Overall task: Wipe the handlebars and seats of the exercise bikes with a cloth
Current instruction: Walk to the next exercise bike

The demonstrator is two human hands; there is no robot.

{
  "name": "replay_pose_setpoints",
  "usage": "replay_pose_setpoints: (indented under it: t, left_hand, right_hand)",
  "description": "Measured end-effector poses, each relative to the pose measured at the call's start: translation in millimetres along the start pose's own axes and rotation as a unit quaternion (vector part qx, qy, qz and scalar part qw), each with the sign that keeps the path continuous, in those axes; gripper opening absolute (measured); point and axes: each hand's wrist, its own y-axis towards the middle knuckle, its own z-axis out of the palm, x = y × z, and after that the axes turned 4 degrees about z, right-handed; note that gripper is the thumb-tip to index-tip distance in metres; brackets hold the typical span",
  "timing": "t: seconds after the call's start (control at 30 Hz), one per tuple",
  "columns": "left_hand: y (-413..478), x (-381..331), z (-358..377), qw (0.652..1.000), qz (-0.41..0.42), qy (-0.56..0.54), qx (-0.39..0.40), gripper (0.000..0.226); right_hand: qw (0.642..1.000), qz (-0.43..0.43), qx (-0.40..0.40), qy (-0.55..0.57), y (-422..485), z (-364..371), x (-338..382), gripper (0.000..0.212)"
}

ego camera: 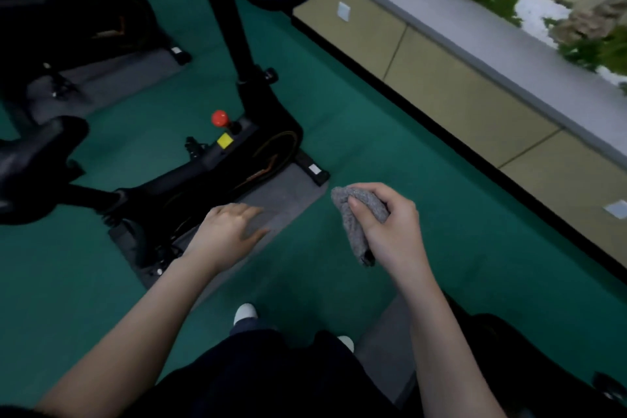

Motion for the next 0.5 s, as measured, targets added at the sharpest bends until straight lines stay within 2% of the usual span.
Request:
replay_pose_setpoints:
  t: [0.1,0.23,0.37,0.5]
  left_hand:
    - [-5.0,48.2,-5.9,0.999,-0.029,-0.013,-0.021,0.052]
    - [0.4,102.5,-13.2,0.996,-0.057,-0.025,-0.056,0.053]
    - [8.8,129.3,-21.5,0.995,-0.063,-0.038,-0.066,0.054]
    - [22.1,138.7,-26.3,0.995,-0.060,-0.051,-0.064,0.054]
  right_hand:
    - [1.000,-0.001,0.012,-0.016,7.6,45.0,11.7,0.031]
    - [1.000,0.006,-0.012,-0.019,16.3,89.9,20.2,0.030]
    - [0.999,0.016,-0.037,-0.017,29.4,105.6,30.2,0.028]
    - [0.997,0.040,-0.065,0.006,51.7,110.0,32.7,0.017]
